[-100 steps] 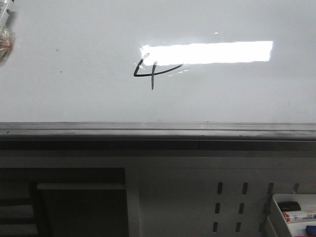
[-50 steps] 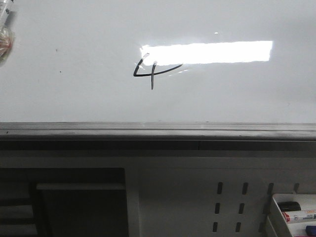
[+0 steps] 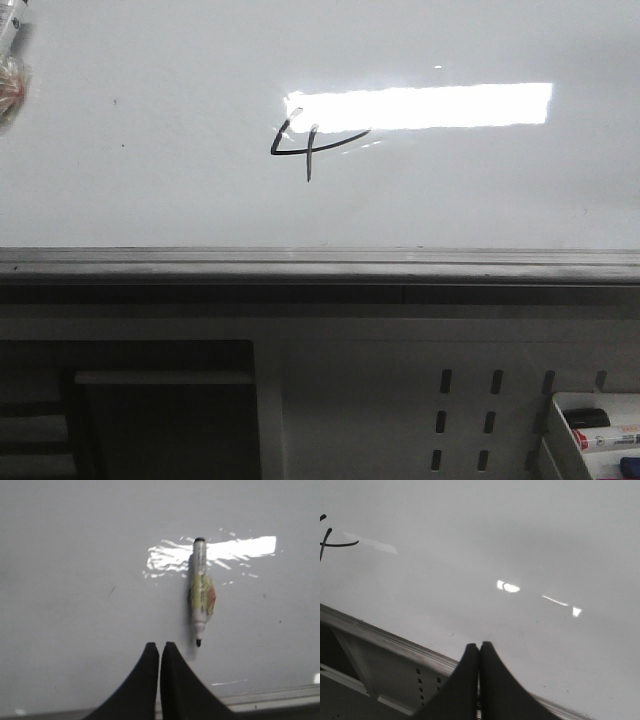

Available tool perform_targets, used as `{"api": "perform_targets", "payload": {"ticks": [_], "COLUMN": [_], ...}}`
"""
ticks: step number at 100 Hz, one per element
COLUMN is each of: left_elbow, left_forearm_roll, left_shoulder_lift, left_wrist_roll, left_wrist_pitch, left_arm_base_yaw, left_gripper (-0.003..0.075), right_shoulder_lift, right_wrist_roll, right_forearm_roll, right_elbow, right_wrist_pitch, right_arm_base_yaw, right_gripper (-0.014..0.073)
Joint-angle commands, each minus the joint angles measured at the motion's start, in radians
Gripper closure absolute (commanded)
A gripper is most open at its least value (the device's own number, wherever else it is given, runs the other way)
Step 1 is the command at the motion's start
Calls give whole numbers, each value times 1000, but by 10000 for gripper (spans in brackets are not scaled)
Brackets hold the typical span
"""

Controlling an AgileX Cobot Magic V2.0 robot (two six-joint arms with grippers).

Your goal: Write number 4 on whiteboard

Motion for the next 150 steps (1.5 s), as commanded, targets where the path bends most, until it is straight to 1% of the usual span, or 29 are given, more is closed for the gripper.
{"api": "perform_targets", "payload": {"ticks": [1, 12, 16, 34, 92, 101, 108, 113, 124, 134, 137, 150], "left_elbow": [29, 91, 85, 87, 87, 87, 87, 87, 87, 87, 87, 87], "left_forearm_roll": [-76, -87, -87, -87, -87, -87, -87, -87, -87, -87, -87, -87], "left_shoulder_lift": [-30, -80, -115, -112, -112, -112, -112, -112, -112, -112, -112, -112], "left_wrist_roll": [-6, -6, -6, -6, -6, -6, -6, -6, -6, -6, -6, -6], "left_wrist_pitch": [-101, -164, -111, -130, -130, -130, -130, -130, -130, -130, -130, -130], "left_arm_base_yaw": [35, 53, 50, 27, 27, 27, 27, 27, 27, 27, 27, 27], "left_gripper": [741, 741, 741, 741, 741, 741, 741, 741, 741, 741, 741, 741], "right_shoulder_lift": [8, 8, 8, 10, 10, -22, -75, -122, -243, -344, -377, -471], "right_wrist_roll": [1, 1, 1, 1, 1, 1, 1, 1, 1, 1, 1, 1], "right_forearm_roll": [-2, -2, -2, -2, -2, -2, -2, 7, 117, 150, 150, 150], "right_elbow": [-26, -26, -26, -26, -26, -22, -5, 25, 143, 265, 309, 445], "right_wrist_pitch": [-69, -69, -69, -69, -69, -69, -72, -117, -243, -407, -459, -580], "right_arm_base_yaw": [-6, -6, -6, -6, -6, -4, -26, -57, -167, -247, -262, -269], "right_gripper": [664, 664, 664, 664, 664, 664, 664, 664, 664, 664, 664, 664]}}
